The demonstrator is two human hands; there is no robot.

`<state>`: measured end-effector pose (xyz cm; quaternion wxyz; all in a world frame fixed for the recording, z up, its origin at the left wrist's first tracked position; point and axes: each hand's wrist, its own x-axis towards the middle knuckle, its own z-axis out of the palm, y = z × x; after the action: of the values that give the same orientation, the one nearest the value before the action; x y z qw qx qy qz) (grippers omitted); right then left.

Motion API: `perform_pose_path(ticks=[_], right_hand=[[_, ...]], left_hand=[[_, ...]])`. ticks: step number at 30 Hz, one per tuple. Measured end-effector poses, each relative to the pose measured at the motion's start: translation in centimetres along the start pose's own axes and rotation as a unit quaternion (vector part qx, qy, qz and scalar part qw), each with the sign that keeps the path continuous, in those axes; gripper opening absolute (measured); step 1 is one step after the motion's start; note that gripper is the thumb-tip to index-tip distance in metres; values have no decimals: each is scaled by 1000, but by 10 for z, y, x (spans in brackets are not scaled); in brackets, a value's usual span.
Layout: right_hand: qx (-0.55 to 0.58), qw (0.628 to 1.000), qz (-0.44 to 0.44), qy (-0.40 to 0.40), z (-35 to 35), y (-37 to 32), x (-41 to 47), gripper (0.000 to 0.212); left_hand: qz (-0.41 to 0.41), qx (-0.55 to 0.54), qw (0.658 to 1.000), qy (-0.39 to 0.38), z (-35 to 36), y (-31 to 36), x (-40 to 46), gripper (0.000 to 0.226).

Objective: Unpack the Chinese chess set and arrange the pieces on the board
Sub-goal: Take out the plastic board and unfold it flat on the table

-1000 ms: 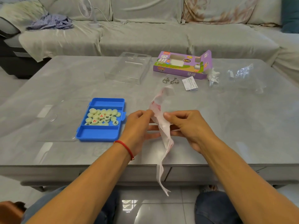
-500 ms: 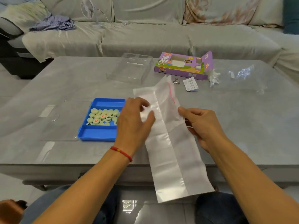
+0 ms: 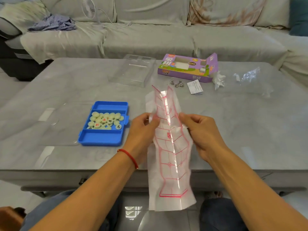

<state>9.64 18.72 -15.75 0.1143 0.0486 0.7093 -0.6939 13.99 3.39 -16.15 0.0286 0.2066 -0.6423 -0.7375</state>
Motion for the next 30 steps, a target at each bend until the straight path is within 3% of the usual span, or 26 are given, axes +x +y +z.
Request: perform_pose_path(ticks=[4, 7, 11, 16, 18, 20, 23, 25, 27, 30], right_hand=[[-12, 997, -13, 71, -36, -6, 18, 21], [-79, 990, -25, 117, -70, -1, 33, 28], [-218, 965, -35, 142, -98, 14, 48, 42], [-362, 916, -82, 154, -108, 25, 52, 27], [-435, 881, -103, 155, -107, 26, 54, 38], [-523, 830, -140, 135, -103, 25, 53, 53], [-619, 755, -207, 57, -91, 24, 47, 58], [-664, 720, -199, -38, -85, 34, 52, 63], [-687, 698, -165, -118, -85, 46, 60, 74], [-703, 681, -142, -149, -89, 51, 71, 74]], left_hand=[[-29, -45, 998, 28, -26, 19, 9, 12], [-28, -17, 998, 45, -48, 25, 19, 10], [23, 182, 977, 104, -69, 16, 40, 11], [92, 341, 928, 117, -56, 0, 49, 57], [154, 398, 895, 131, -47, -1, 46, 61], [220, 473, 841, 142, -38, -3, 40, 60], [305, 588, 735, 145, -17, -13, 26, 61], [306, 628, 713, 48, -4, -22, 22, 58], [246, 664, 704, -49, 1, -35, 29, 57], [195, 698, 683, -94, -9, -48, 47, 62]])
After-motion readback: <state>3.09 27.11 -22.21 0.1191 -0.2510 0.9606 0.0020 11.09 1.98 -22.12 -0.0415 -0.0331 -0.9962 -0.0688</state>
